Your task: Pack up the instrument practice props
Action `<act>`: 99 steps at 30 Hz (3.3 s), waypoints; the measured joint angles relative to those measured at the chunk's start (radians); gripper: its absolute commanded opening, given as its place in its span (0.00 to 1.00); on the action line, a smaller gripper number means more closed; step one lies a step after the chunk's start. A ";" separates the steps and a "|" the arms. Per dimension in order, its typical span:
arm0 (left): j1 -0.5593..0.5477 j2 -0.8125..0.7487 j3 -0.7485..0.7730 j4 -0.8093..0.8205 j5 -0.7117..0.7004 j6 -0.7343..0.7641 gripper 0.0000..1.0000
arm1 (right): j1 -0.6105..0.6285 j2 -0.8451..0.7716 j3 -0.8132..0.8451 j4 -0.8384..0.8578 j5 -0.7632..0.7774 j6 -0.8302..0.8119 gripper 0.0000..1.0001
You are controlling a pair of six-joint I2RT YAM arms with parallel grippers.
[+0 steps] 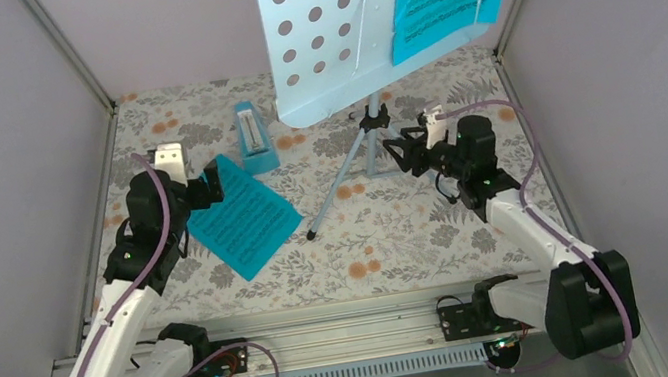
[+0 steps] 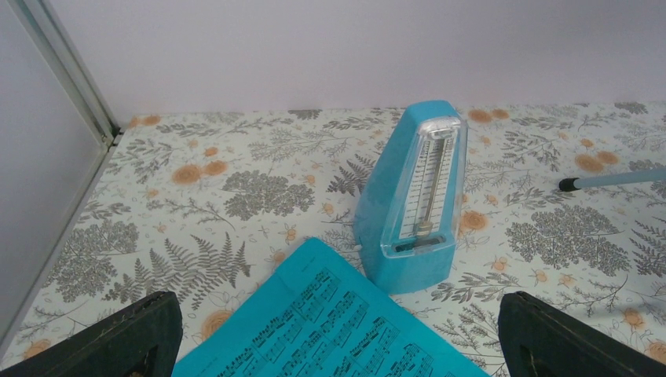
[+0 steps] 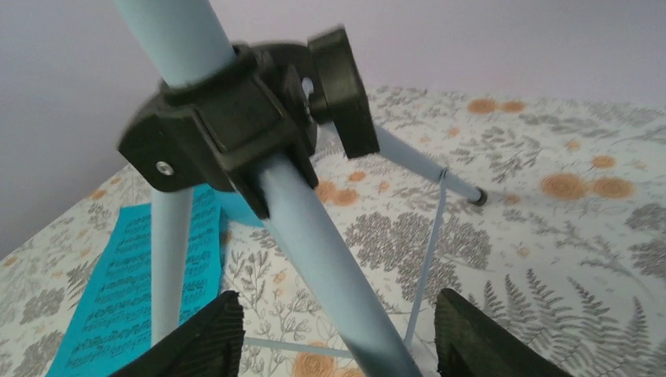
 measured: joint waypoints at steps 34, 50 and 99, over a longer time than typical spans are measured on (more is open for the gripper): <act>0.000 0.012 -0.002 0.001 0.055 0.000 1.00 | 0.055 -0.103 -0.109 0.069 0.271 -0.020 0.04; 0.000 0.008 -0.002 0.000 0.048 0.000 1.00 | 0.271 -0.054 -0.115 0.158 0.501 0.145 0.35; -0.599 0.858 1.348 -0.143 0.412 -0.174 0.72 | 0.284 -0.284 0.901 -0.669 0.187 0.183 0.86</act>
